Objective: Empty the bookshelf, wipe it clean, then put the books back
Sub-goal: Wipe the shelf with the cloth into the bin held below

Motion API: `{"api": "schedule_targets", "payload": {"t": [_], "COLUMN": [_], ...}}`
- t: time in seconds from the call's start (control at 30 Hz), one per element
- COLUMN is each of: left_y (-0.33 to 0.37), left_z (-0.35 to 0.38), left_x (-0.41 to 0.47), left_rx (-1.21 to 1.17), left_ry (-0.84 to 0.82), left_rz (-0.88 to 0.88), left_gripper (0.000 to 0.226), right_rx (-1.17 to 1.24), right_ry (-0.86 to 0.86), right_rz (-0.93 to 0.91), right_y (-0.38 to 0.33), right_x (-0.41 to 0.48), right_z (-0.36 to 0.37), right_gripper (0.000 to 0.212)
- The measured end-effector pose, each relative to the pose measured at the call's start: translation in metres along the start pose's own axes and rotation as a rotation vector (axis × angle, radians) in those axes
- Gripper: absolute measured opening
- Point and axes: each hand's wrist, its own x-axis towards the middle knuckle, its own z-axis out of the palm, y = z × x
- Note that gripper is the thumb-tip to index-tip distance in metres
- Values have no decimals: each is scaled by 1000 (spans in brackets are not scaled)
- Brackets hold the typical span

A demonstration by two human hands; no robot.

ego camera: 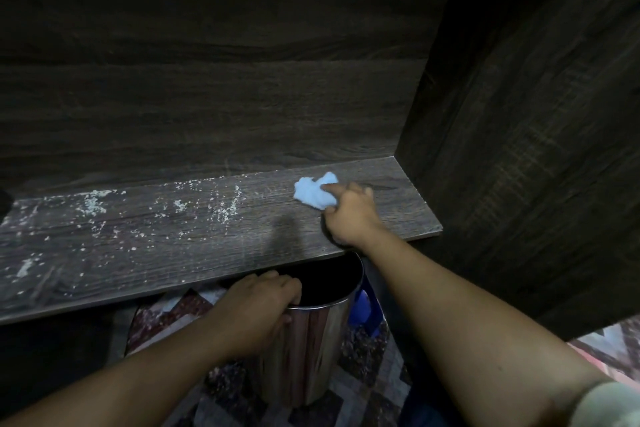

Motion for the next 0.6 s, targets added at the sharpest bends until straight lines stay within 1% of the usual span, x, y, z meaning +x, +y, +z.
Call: {"api": "schedule_targets", "payload": {"t": [0.07,0.1,0.17,0.27,0.33,0.4,0.5,0.6], "left_y": [-1,-2,-5,-9,-12,-14,-17,-21], "left_z": [-3,-4,-6,-7,-8,-10,-14,-14], "left_x": [-2,-3,-6,-13,-18,-23,-33,-42], "left_rx": [0,-5,-16,-29,-34,-44,-61,-73], "left_ry": [6,9,9,8,10,23,37,39], "left_rz": [-7,-9,-13,-19,-24,-16,-12,-26], "left_gripper": [14,14,14,14,13,13,13,14], "right_rx": [174,249,295,115,13,-14,-60,-97], "right_ry": [-47,-41,51,285,348,309,181,89], "right_rz": [-67,-80,-69,-6,78,198,320,257], "right_y": [-13,-19,-25,-19,-7,4,10,0], "right_x": [-3,-5,-4,6,12,17,22,29], "right_z": [4,4,0,-14,-21,-21,-13,-5], "right_gripper": [45,45,46,48,49,49,50,54]}}
